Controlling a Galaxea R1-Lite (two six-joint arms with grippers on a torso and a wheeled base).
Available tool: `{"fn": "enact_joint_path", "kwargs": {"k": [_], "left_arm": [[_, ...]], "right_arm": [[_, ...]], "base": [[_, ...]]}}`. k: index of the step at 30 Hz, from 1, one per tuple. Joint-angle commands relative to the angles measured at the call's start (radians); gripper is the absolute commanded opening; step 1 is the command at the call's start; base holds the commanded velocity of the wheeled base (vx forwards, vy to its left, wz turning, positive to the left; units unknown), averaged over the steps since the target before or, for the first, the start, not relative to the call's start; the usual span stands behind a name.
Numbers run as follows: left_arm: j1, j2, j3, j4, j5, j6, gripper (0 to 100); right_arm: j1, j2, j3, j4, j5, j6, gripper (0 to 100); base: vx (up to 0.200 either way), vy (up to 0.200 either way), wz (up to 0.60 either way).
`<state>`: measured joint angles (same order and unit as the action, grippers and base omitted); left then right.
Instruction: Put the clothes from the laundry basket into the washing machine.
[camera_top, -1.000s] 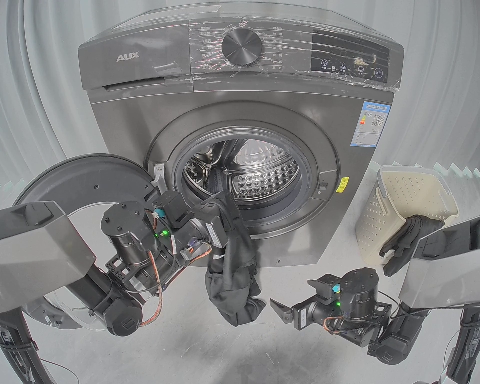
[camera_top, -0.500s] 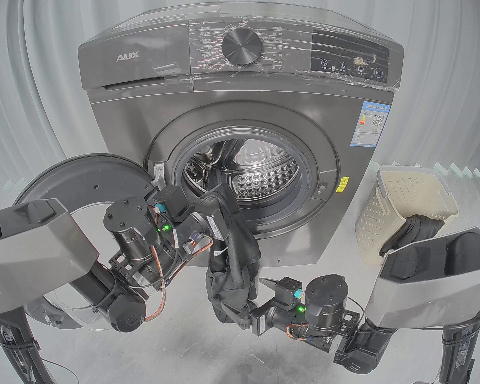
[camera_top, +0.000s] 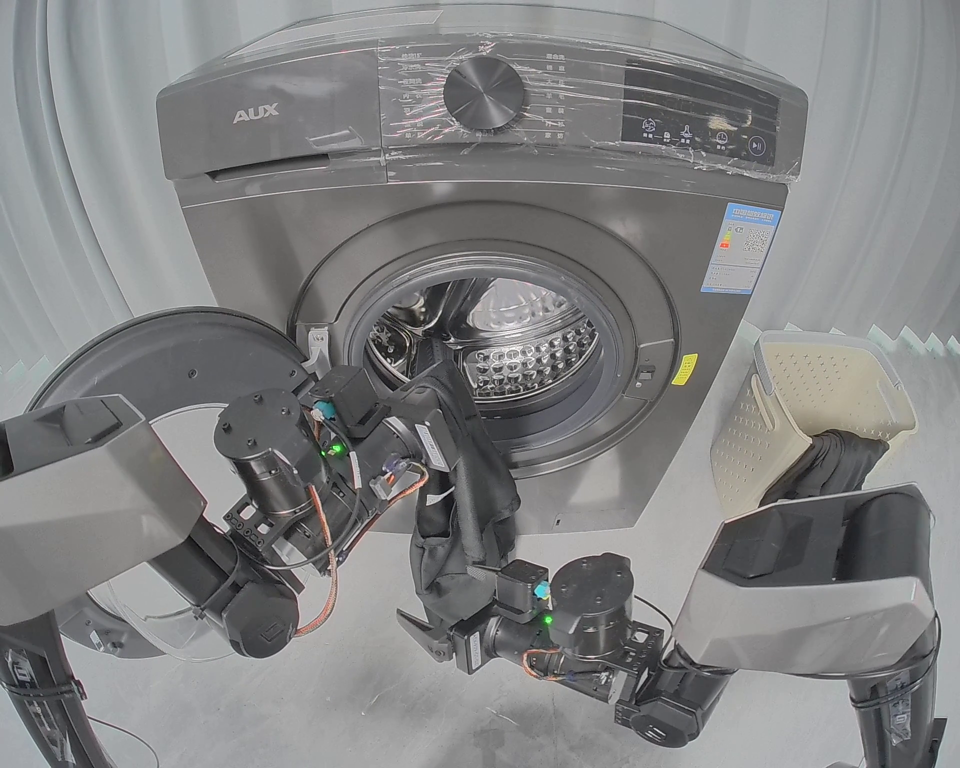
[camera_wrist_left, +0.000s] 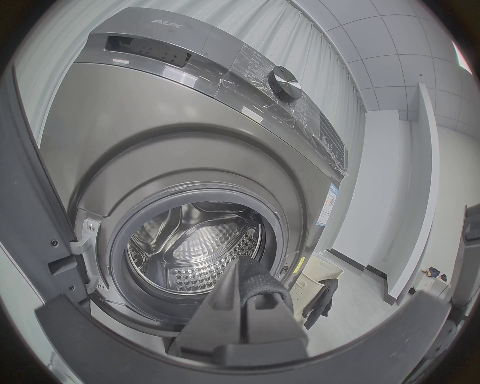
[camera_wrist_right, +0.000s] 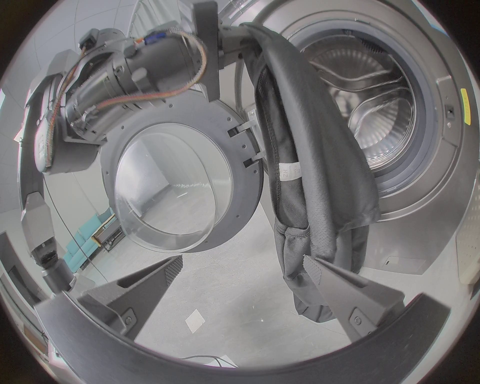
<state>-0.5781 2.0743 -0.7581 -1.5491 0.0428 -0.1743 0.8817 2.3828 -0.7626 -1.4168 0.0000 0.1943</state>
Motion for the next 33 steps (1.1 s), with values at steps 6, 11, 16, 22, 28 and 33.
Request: {"fn": "enact_joint_path", "kwargs": {"k": [6, 11, 16, 22, 28, 33], "left_arm": [[0.001, 0.003, -0.004, 0.0, -0.001, -0.001, 0], [0.001, 0.003, -0.003, 0.0, -0.001, -0.001, 0], [0.001, 0.003, -0.003, -0.002, -0.001, -0.001, 0], [0.001, 0.0, -0.003, 0.0, -0.001, -0.002, 0], [0.001, 0.0, -0.003, -0.002, -0.001, -0.002, 0], [0.001, 0.001, -0.003, -0.002, -0.001, -0.001, 0]], "right_arm": [[-0.018, 0.168, -0.219, 0.079, 0.008, 0.01, 100], [-0.032, 0.208, -0.308, 0.127, 0.008, 0.011, 100], [-0.035, 0.265, -0.439, 0.164, -0.009, 0.016, 100], [-0.064, 0.305, -0.544, 0.223, -0.081, 0.014, 100], [-0.099, 0.36, -0.629, 0.253, -0.155, 0.002, 100], [-0.102, 0.392, -0.673, 0.253, -0.187, 0.001, 100]], "base": [[0.0, 0.0, 0.0], [0.0, 0.0, 0.0], [0.0, 0.0, 0.0], [0.0, 0.0, 0.0], [0.0, 0.0, 0.0], [0.0, 0.0, 0.0]]}}
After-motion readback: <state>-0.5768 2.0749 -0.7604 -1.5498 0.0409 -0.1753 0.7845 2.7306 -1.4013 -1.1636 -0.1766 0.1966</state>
